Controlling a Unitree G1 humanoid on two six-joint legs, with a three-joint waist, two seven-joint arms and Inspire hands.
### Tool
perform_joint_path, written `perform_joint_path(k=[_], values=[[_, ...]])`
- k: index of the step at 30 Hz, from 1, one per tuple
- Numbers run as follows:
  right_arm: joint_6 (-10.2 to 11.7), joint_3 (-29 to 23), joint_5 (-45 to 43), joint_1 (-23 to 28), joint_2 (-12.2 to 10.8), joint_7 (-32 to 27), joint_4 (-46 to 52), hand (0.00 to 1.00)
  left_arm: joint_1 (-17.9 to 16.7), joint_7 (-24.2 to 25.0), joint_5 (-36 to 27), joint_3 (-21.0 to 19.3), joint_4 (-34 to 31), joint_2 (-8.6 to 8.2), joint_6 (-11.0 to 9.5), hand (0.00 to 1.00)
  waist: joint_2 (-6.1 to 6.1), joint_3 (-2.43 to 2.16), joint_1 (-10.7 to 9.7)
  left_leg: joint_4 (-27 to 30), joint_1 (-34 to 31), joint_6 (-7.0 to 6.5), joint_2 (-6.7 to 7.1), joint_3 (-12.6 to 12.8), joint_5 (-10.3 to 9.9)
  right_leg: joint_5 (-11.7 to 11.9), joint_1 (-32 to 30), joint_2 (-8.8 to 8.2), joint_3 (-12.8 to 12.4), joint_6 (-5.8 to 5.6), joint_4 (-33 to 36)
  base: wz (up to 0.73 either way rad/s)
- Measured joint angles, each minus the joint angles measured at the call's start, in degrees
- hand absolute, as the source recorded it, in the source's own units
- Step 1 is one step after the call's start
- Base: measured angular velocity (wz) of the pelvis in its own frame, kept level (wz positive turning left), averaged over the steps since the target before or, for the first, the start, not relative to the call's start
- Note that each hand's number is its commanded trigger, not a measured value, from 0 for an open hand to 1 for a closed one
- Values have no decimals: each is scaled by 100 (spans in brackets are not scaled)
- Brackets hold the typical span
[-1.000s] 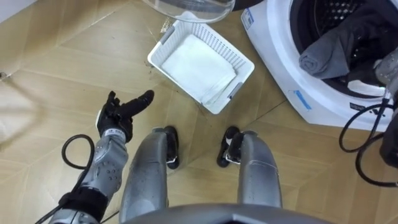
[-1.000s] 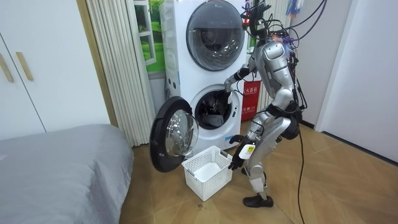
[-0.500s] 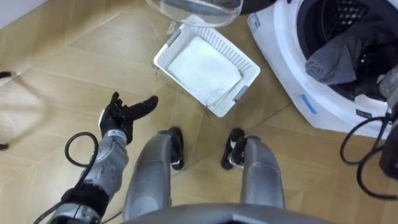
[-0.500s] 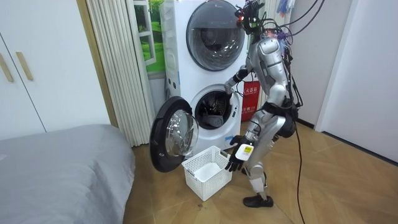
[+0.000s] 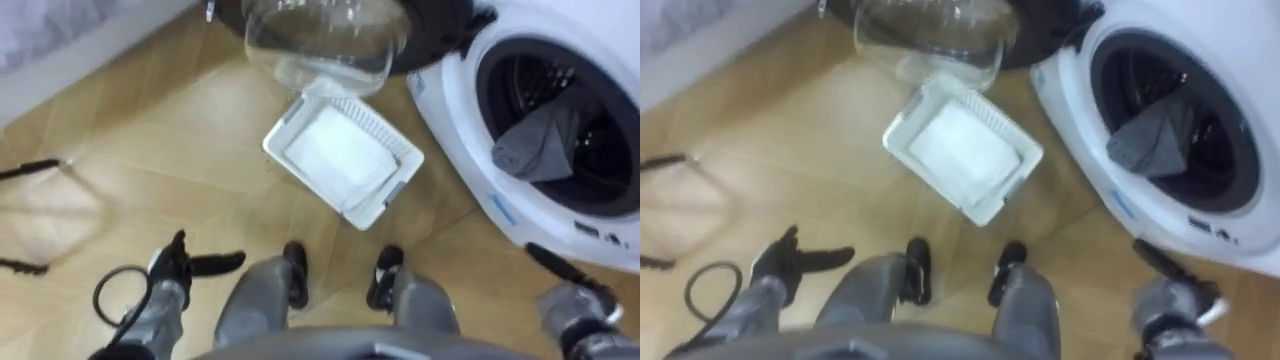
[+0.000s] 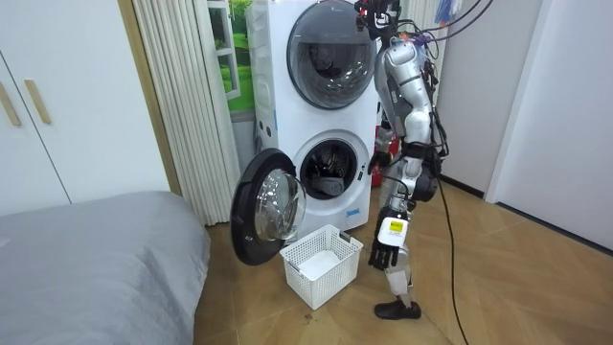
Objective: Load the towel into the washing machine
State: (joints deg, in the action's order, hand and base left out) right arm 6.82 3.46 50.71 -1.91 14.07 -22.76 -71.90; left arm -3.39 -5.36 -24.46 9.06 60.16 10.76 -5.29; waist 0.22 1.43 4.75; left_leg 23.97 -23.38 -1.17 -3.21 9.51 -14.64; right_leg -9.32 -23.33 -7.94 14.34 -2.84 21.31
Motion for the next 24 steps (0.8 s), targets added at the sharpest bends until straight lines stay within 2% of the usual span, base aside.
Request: perform_joint_path(k=[1, 4, 5, 7, 10, 14, 15, 20, 24], values=[[-44, 109, -338, 131, -91, 198, -79, 0, 8, 53, 42, -5, 89, 3, -4, 0, 10, -9, -19, -132, 210, 30, -1, 21, 19, 8, 195, 23, 15, 1, -99, -6], [-76, 219, -1129, 253, -136, 652, -147, 0, -109, 118, 176, -55, 171, -1, -8, 0, 23, -44, -31, -575, 786, 70, 23, 151, 119, 36, 619, 50, -27, 1, -329, -13], [-81, 254, -1498, 326, -149, 760, -98, 0, -181, 113, 317, -131, 166, -2, -3, 0, 40, -78, -45, -697, 955, 92, 16, 155, 145, 57, 780, 88, -26, 6, -455, -11], [-143, 361, -2090, 422, -185, 920, -38, 0, -257, 103, 548, -236, 168, -3, 19, 0, 39, -109, -61, -840, 1188, 132, -6, 154, 170, 85, 1031, 150, -4, 19, -625, 0], [-256, 443, -2882, 540, -283, 1162, 102, 0, -432, 109, 666, -238, 166, -17, 71, 0, 20, -136, -133, -982, 1512, 162, -17, 142, 191, 85, 1358, 204, -1, 19, -776, 0], [-321, 454, -3318, 618, -339, 1507, 130, 0, -617, 152, 665, -248, 156, -73, 117, 0, -20, -117, -146, -1135, 1917, 168, -1, 144, 194, 71, 1754, 213, 31, -8, -888, 2], [-320, 468, -3331, 636, -344, 1569, 131, 0, -635, 152, 667, -281, 158, -78, 117, 0, -35, -125, -138, -1139, 1959, 168, -1, 144, 194, 71, 1794, 214, 34, -9, -894, 0], [-348, 479, -3360, 704, -400, 2032, 108, 0, -836, 161, 814, -850, 170, -190, 160, 0, -77, -111, -120, -1295, 2377, 191, -8, 141, 180, 85, 2229, 260, 42, -22, -1071, 0], [-501, 422, -3443, 755, -428, 2247, 70, 0, -948, 135, 905, -1145, 173, -298, 281, 0, -77, -109, -115, -1388, 2612, 213, -25, 131, 166, 86, 2466, 303, 22, -23, -1147, 0]])
